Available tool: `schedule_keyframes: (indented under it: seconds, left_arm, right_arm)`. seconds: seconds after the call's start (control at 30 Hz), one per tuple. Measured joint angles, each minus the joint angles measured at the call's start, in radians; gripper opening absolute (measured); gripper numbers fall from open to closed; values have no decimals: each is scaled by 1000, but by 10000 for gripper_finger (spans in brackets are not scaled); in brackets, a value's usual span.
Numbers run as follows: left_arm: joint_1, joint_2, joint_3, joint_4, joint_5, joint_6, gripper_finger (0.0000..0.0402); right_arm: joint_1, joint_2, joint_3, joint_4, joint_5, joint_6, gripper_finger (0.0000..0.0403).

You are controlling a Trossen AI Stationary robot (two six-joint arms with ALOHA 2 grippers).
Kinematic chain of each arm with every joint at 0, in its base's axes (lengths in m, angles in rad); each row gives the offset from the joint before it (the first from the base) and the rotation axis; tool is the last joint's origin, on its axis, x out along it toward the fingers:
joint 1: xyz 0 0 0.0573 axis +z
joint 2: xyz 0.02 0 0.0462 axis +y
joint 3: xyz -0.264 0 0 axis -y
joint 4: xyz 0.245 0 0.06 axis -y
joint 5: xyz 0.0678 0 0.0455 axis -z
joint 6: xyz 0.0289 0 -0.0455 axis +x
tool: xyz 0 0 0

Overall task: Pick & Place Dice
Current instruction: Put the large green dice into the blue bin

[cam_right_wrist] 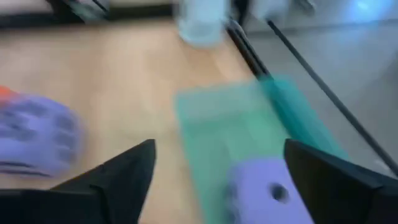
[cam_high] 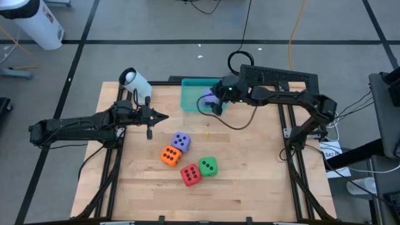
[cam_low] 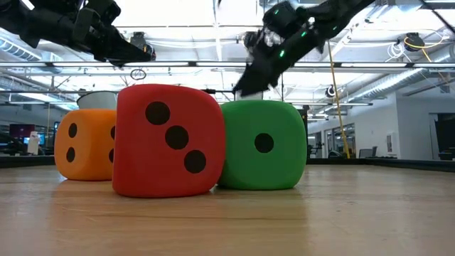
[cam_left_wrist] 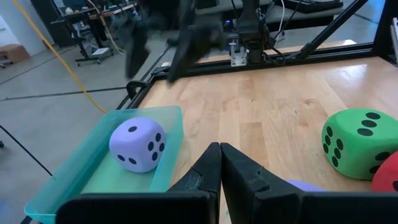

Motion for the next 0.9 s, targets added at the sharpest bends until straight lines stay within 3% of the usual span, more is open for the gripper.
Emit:
schedule_keyframes:
  seconds: [0.17, 0.47, 0.53, 0.8, 0.9]
  left_arm:
    - [0, 0, 0, 0, 1, -11, 21]
    - [-2, 0, 0, -6, 1, -8, 21]
    - [-1, 0, 0, 3, 1, -8, 21]
    - [-1, 0, 0, -9, 1, -10, 21]
    - [-2, 0, 0, -8, 1, -11, 21]
  right_arm:
    - [35, -180, -117, 105, 35, 72, 229]
    - [146, -598, -537, 346, 90, 148, 24]
    - [206, -637, -618, 431, 131, 141, 7]
    - [416, -582, -783, 675, 399, 46, 22]
    - [451, -548, -784, 693, 387, 30, 16]
